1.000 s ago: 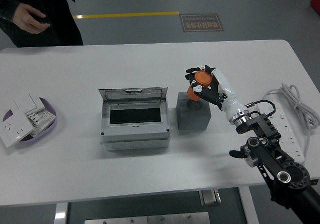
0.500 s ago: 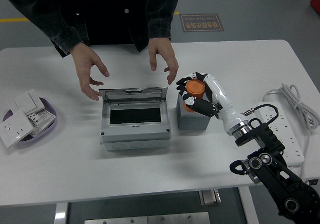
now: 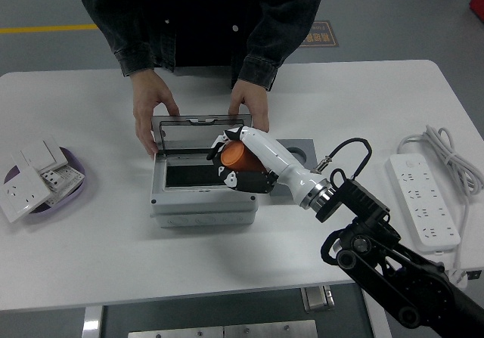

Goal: Pick up the cylinder from the cube,place it in the box,flap close box

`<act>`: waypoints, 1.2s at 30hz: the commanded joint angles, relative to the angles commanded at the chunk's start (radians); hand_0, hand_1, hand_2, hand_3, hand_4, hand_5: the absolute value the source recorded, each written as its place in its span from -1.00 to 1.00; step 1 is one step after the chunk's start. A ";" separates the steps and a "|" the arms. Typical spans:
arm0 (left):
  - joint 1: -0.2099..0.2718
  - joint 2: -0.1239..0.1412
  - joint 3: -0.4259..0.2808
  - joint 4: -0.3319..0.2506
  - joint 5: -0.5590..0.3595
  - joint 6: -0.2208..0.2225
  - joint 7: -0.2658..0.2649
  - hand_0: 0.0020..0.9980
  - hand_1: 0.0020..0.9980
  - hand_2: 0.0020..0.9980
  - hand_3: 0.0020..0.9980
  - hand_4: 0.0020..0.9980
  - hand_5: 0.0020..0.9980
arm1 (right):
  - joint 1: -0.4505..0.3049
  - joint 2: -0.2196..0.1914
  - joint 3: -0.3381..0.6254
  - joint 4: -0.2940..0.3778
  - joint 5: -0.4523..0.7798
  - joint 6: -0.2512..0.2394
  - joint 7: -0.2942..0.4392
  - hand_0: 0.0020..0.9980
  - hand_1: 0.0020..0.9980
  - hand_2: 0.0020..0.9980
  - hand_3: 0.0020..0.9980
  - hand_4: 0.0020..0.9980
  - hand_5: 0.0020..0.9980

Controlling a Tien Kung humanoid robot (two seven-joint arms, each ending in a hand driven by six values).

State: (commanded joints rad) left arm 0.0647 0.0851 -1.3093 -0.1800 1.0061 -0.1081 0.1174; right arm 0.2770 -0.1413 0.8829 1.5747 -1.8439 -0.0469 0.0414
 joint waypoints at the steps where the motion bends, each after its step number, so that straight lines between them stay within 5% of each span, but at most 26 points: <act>1: 0.000 0.000 0.000 0.000 0.001 0.000 0.000 0.27 0.35 0.35 0.42 0.53 -0.37 | 0.013 0.004 -0.017 -0.004 -0.008 0.002 -0.003 -0.65 -0.38 -0.09 -0.12 -0.64 -1.00; 18: -0.003 0.013 -0.003 0.000 0.012 0.001 0.004 0.27 0.35 0.35 0.42 0.53 -0.37 | 0.278 0.109 -0.147 -0.286 -0.279 0.112 -0.151 -0.63 -0.37 -0.09 -0.11 -0.59 -1.00; 27: -0.004 0.016 0.000 0.000 0.011 0.000 0.002 0.27 0.35 0.35 0.42 0.53 -0.37 | 0.321 0.125 -0.192 -0.314 -0.397 0.161 -0.202 -0.54 -0.30 -0.07 -0.06 -0.51 -1.00; 28: -0.003 0.017 -0.001 0.000 0.012 0.000 0.003 0.27 0.35 0.35 0.42 0.53 -0.37 | 0.324 0.125 -0.195 -0.315 -0.404 0.163 -0.203 -0.29 -0.05 0.03 0.07 -0.38 -1.00; 33: -0.001 0.022 -0.010 0.000 0.018 0.000 0.005 0.27 0.35 0.35 0.42 0.53 -0.37 | 0.338 0.127 -0.211 -0.309 -0.408 0.160 -0.200 -0.29 -0.05 0.03 0.07 -0.38 -1.00; 34: -0.001 0.022 -0.010 0.000 0.019 0.000 0.004 0.27 0.35 0.35 0.42 0.53 -0.37 | 0.340 0.127 -0.213 -0.308 -0.408 0.159 -0.199 -0.08 0.15 0.17 0.29 -0.06 -1.00; 36: -0.002 0.022 -0.008 0.000 0.018 0.000 0.003 0.27 0.35 0.35 0.42 0.53 -0.37 | 0.343 0.128 -0.217 -0.307 -0.406 0.161 -0.198 -0.08 0.15 0.17 0.29 -0.06 -1.00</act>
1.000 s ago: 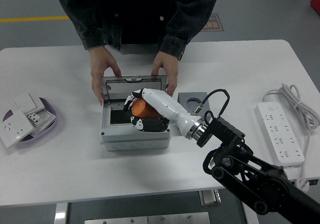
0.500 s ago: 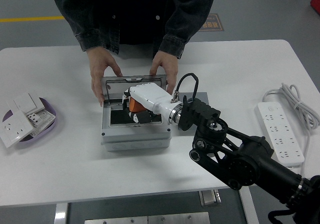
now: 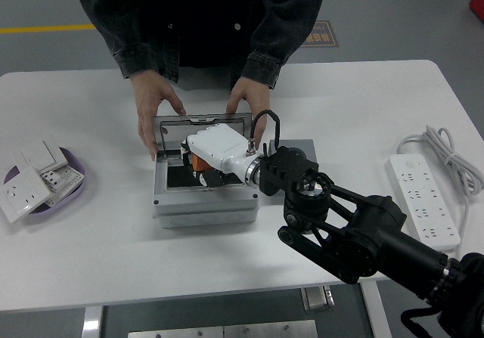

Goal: Pick up the cylinder from the cube,place it in the box,flap close box

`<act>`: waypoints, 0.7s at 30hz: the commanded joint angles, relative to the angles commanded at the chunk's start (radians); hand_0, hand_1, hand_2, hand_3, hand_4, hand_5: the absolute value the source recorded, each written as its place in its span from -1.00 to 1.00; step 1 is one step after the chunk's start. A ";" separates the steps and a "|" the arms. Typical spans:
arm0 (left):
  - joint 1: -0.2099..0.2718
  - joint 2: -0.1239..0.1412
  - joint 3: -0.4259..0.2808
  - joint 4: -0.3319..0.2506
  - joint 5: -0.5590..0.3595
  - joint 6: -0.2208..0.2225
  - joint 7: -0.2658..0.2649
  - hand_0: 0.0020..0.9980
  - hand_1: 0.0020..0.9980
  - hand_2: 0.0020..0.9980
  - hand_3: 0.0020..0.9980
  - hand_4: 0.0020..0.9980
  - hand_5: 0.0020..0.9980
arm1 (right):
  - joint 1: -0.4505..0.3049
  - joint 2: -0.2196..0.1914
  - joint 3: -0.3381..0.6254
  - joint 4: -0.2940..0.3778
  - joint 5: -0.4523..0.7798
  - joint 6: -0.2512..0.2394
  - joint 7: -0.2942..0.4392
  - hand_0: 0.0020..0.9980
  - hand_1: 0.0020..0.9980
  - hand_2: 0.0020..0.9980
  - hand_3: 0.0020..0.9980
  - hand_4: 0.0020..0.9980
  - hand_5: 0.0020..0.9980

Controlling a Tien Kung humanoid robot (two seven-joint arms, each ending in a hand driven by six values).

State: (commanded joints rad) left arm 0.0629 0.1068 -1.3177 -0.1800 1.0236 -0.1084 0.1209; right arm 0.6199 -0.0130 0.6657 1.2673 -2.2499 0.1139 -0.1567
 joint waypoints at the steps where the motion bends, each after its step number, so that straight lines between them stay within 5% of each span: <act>1: -0.001 -0.001 0.001 0.000 0.000 0.000 -0.001 0.27 0.35 0.35 0.42 0.53 -0.37 | 0.001 0.000 -0.003 -0.001 0.003 0.001 0.001 -0.08 0.15 0.17 0.29 -0.06 -1.00; 3: -0.002 -0.001 0.003 0.000 -0.001 0.000 -0.002 0.27 0.35 0.35 0.42 0.53 -0.37 | 0.002 0.001 -0.007 -0.004 0.009 0.003 0.002 -0.08 0.15 0.17 0.29 -0.06 -1.00; 4: -0.003 -0.002 0.003 0.000 -0.001 -0.001 -0.002 0.27 0.35 0.35 0.42 0.53 -0.37 | 0.002 0.001 -0.010 -0.005 0.012 0.004 0.003 0.15 0.27 0.30 0.37 0.02 -0.89; 9: -0.004 -0.001 0.002 0.000 0.000 -0.001 -0.002 0.27 0.35 0.35 0.42 0.53 -0.37 | 0.001 0.001 -0.022 -0.016 0.027 0.013 0.004 0.15 0.27 0.30 0.37 0.02 -0.89; 10: -0.004 -0.001 0.002 0.000 0.001 -0.001 -0.002 0.27 0.35 0.35 0.42 0.53 -0.37 | 0.001 0.001 -0.024 -0.018 0.029 0.015 0.003 0.49 0.38 0.35 0.37 0.17 -0.30; 21: -0.004 -0.001 0.003 0.000 0.002 -0.001 -0.002 0.27 0.35 0.35 0.42 0.53 -0.36 | -0.004 0.003 -0.031 -0.032 0.041 0.023 0.008 0.56 0.40 0.38 0.38 0.30 -0.25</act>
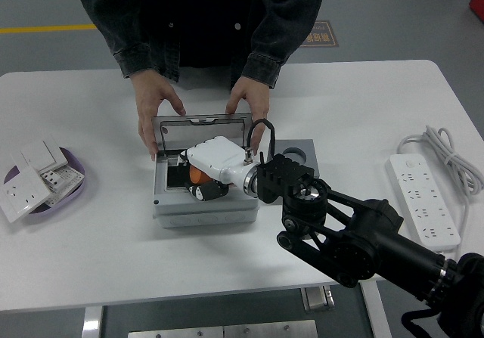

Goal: Pick up the cylinder from the cube,place it in the box,flap close box

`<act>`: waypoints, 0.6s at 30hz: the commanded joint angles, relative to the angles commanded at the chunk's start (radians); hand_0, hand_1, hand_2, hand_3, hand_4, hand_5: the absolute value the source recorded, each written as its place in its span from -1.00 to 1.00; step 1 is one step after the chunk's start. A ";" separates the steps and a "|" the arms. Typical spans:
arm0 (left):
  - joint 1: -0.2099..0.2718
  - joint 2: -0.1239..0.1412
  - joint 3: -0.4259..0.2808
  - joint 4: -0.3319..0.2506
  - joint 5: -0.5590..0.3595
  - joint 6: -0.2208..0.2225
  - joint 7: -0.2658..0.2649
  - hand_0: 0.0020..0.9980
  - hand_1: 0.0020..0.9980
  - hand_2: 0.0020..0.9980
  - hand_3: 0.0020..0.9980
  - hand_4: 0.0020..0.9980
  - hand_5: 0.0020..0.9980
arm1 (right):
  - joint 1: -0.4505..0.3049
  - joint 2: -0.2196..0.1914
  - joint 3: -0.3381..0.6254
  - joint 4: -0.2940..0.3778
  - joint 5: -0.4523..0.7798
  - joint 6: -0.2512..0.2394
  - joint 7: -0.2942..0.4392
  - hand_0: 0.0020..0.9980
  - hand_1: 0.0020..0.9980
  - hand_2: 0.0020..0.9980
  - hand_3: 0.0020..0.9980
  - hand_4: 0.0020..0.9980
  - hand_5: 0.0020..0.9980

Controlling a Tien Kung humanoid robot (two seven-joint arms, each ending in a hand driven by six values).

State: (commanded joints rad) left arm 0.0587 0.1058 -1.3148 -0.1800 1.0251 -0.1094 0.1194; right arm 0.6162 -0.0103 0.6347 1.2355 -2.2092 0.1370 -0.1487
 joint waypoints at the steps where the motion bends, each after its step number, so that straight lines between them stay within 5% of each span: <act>1: 0.000 0.000 0.000 0.000 0.000 0.000 0.000 0.27 0.35 0.35 0.42 0.53 -0.37 | 0.000 0.000 0.001 0.001 0.002 -0.001 0.001 0.59 0.40 0.39 0.39 0.41 -0.23; 7: 0.001 0.000 0.003 0.000 -0.004 0.000 -0.001 0.27 0.35 0.35 0.42 0.53 -0.37 | -0.005 -0.015 0.004 0.020 0.114 -0.013 0.023 0.60 0.40 0.40 0.39 0.46 -0.24; 18: 0.000 -0.001 0.019 0.000 -0.017 -0.001 -0.009 0.27 0.35 0.35 0.42 0.53 -0.37 | 0.065 -0.107 0.009 0.098 0.503 -0.055 0.078 0.59 0.38 0.40 0.39 0.48 -0.22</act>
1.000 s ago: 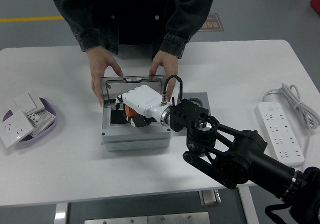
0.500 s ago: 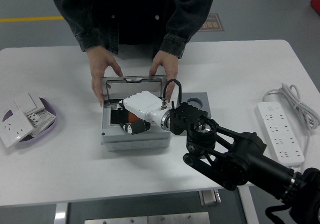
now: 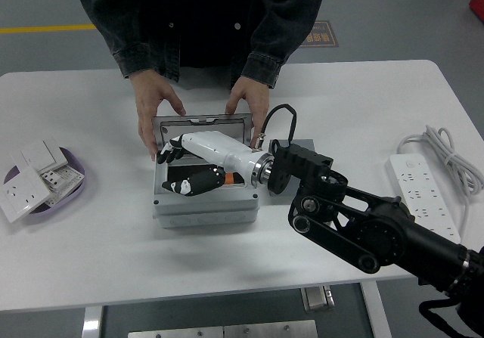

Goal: Pick up the cylinder from the cube,place it in the box,flap close box

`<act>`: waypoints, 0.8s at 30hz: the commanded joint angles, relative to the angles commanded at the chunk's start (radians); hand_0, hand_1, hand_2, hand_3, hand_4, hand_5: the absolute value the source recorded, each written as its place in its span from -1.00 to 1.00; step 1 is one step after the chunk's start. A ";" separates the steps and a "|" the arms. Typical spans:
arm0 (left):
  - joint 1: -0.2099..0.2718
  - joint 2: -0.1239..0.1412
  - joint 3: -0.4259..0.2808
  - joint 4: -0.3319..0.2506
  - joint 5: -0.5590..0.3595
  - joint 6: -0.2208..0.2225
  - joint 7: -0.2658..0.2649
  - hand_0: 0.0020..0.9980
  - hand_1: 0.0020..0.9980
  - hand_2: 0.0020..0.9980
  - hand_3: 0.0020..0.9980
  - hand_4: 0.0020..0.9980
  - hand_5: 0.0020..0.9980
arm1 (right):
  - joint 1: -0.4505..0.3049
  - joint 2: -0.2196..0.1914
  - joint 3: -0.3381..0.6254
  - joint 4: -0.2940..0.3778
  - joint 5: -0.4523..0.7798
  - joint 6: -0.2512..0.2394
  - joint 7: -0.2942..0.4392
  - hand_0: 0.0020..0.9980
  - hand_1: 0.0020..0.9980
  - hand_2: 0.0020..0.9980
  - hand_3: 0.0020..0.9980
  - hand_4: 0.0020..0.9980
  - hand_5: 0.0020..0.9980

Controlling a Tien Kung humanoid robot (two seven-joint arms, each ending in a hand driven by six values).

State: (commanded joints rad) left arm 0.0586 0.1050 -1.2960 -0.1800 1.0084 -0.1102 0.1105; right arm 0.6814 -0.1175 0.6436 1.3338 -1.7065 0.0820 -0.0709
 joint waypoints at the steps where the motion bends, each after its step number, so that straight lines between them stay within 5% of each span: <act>1: -0.001 0.001 0.001 0.000 -0.001 0.000 -0.001 0.27 0.35 0.35 0.42 0.53 -0.37 | 0.015 -0.006 0.004 -0.008 0.026 -0.003 0.001 0.52 0.34 0.37 0.39 0.51 -0.18; 12: -0.007 0.010 0.003 0.000 0.004 0.000 0.001 0.27 0.35 0.35 0.42 0.53 -0.37 | 0.169 -0.029 0.062 -0.156 0.208 -0.022 0.015 0.42 0.32 0.35 0.38 0.49 -0.18; 24: -0.011 0.015 0.004 0.000 0.009 0.000 0.002 0.27 0.35 0.35 0.42 0.53 -0.37 | 0.194 -0.032 -0.025 -0.244 0.258 -0.023 0.020 0.35 0.30 0.33 0.38 0.47 -0.19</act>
State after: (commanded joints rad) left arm 0.0481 0.1196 -1.2924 -0.1800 1.0173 -0.1106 0.1126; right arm 0.8757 -0.1496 0.6183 1.0900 -1.4481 0.0586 -0.0513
